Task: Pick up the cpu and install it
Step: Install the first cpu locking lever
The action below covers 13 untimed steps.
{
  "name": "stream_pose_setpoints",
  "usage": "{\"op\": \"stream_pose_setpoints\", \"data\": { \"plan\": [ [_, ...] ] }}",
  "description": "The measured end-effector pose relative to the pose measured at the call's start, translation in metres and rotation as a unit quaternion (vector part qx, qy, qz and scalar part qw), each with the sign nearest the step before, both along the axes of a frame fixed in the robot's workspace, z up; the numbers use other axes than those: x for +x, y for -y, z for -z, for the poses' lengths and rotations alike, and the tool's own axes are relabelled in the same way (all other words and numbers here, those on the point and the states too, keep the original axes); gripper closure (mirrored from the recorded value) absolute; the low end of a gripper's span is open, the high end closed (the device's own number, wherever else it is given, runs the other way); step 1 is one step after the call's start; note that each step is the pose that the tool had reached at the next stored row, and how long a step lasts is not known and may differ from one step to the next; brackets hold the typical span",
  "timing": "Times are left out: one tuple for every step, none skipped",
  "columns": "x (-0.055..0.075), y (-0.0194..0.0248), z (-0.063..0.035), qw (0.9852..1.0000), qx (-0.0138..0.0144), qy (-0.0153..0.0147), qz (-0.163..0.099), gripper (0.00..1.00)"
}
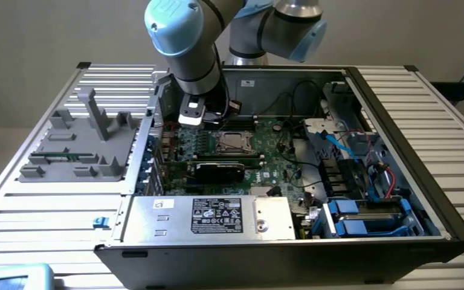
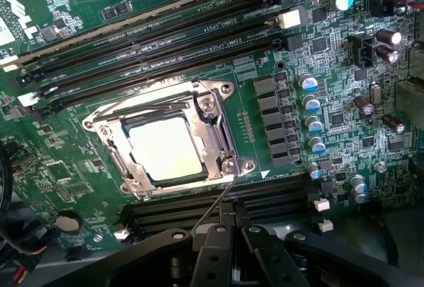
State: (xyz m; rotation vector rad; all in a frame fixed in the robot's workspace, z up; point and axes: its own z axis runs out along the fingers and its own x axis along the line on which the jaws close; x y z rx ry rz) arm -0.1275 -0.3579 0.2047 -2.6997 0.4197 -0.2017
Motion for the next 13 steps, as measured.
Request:
{"op": "stream_pose_setpoints", "data": {
  "plan": [
    [0.0, -0.0005, 0.0007, 1.0, -0.0001, -0.0001, 0.001, 0.89],
    [0.0, -0.001, 0.0013, 1.0, -0.0001, -0.0001, 0.003, 0.89],
    [0.0, -0.0015, 0.0019, 1.0, 0.0, 0.0, 0.004, 0.89],
    [-0.0001, -0.002, 0.0025, 1.0, 0.0, 0.0, 0.006, 0.89],
    [-0.0001, -0.0026, 0.0029, 1.0, 0.0, 0.0, 0.007, 0.89],
    [-0.0001, -0.0029, 0.0031, 1.0, 0.0, 0.0, 0.008, 0.89],
    [-0.0001, -0.0029, 0.0031, 1.0, 0.0, 0.0, 0.009, 0.89],
    [-0.0001, -0.0029, 0.0031, 1.0, 0.0, 0.0, 0.01, 0.89],
    [-0.0001, -0.0029, 0.0031, 0.9999, -0.0001, 0.0, 0.01, 0.89],
    [-0.0002, -0.0029, 0.0031, 0.9999, 0.0, 0.0, 0.011, 0.89],
    [-0.0001, -0.0029, 0.0031, 0.9999, -0.0001, 0.0, 0.012, 0.89],
    [-0.0001, -0.0029, 0.0031, 0.9999, 0.0, 0.0, 0.013, 0.89],
    [-0.0001, -0.0029, 0.0031, 0.9999, 0.0, 0.0, 0.014, 0.89]
  ]
}}
